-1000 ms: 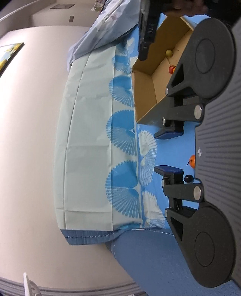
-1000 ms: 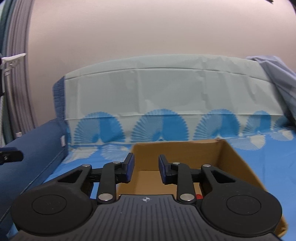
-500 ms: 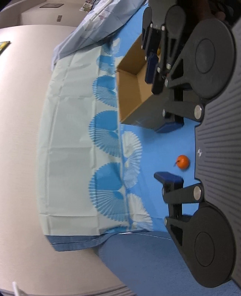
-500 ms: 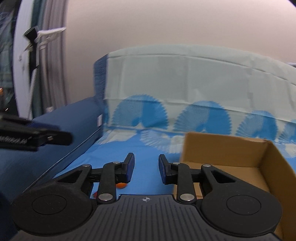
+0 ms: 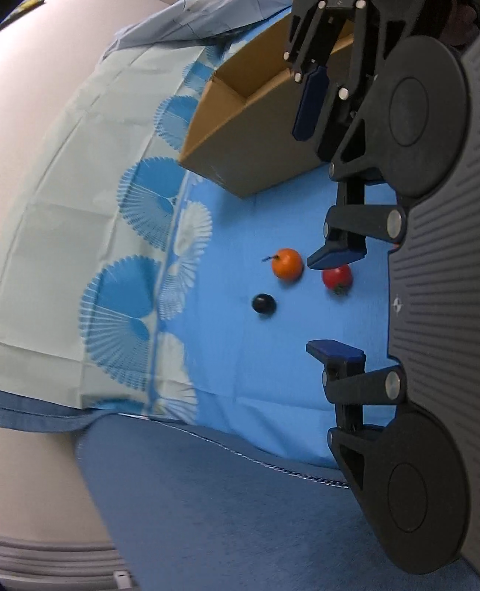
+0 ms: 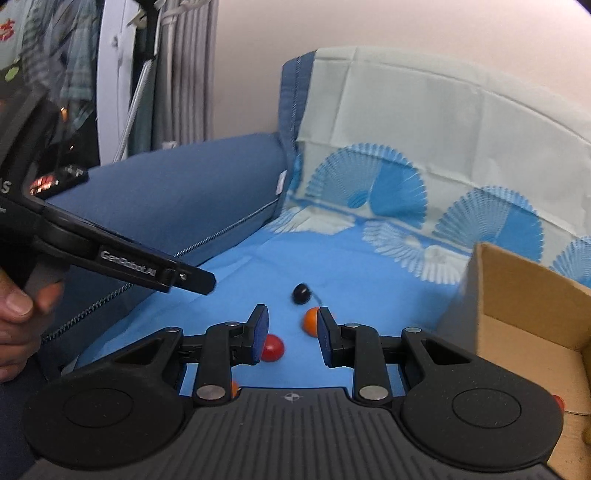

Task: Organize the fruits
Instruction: 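Move both tools back toward the remaining fruit beside the box, then close the right tool on the orange fruit while the left tool approaches the red tomato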

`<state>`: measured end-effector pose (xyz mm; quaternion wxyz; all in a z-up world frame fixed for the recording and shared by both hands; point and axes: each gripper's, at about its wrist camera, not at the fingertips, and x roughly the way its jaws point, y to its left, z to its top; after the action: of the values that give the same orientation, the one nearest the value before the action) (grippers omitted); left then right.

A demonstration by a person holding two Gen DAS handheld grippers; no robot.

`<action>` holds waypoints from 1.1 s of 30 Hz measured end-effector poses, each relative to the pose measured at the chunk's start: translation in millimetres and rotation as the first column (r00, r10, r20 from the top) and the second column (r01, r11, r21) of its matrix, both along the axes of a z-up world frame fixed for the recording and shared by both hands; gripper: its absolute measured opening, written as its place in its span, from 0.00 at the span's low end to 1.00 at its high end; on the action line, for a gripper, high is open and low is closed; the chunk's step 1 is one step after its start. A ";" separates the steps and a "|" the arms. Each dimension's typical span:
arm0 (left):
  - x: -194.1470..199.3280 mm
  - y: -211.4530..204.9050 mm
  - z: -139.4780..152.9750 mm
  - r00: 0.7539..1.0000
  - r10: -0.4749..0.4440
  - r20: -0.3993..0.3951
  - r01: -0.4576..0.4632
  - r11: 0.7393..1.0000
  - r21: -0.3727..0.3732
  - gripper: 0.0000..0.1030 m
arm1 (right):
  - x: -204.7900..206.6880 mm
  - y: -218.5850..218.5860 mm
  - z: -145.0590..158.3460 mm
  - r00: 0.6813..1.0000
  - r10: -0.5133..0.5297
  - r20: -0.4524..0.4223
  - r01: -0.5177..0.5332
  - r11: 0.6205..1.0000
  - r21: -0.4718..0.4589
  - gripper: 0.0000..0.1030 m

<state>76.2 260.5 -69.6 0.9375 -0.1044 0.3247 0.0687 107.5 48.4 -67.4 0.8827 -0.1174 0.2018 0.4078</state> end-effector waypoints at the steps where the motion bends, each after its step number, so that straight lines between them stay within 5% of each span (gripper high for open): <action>1: 0.7 3.4 -2.0 1.000 0.009 0.001 -0.009 1.000 -0.012 0.45 | 0.1 2.3 -3.0 1.000 0.005 -0.006 -0.005 1.000 -0.008 0.29; 7: 6.2 11.3 -9.3 1.000 0.022 -0.013 -0.023 0.997 -0.068 0.45 | 4.3 26.0 -22.4 0.998 0.027 -0.049 -0.032 0.995 -0.090 0.32; 10: 17.4 13.0 -16.1 0.998 0.000 -0.060 -0.006 0.996 -0.088 0.46 | 4.7 35.0 -29.9 0.991 0.076 -0.110 -0.088 0.990 -0.111 0.50; 12: 26.7 17.8 -23.9 0.995 -0.008 -0.103 -0.006 0.992 -0.127 0.47 | 2.6 43.5 -37.9 0.984 0.115 -0.139 -0.135 0.980 -0.147 0.53; 20: 41.2 23.9 -37.5 0.987 0.001 -0.161 -0.028 0.985 -0.169 0.47 | -1.2 73.5 -66.4 0.963 0.133 -0.234 -0.183 0.961 -0.207 0.53; 22: 41.7 21.5 -37.0 0.987 -0.005 -0.164 -0.021 0.987 -0.162 0.47 | -6.0 76.4 -70.8 0.970 0.127 -0.206 -0.175 0.957 -0.232 0.47; 23: 41.5 20.4 -36.6 0.987 -0.009 -0.163 -0.017 0.987 -0.161 0.47 | -7.7 75.6 -70.9 0.973 0.129 -0.190 -0.173 0.956 -0.238 0.34; 33: 41.6 12.9 -32.8 0.988 -0.013 -0.151 -0.008 0.991 -0.133 0.47 | -12.3 53.6 -58.1 0.991 0.048 -0.121 -0.079 0.962 -0.261 0.34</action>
<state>117.8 273.4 -102.3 0.9012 -0.1608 0.3990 0.0535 95.3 102.1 -125.5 0.8327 -0.2174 0.3004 0.4113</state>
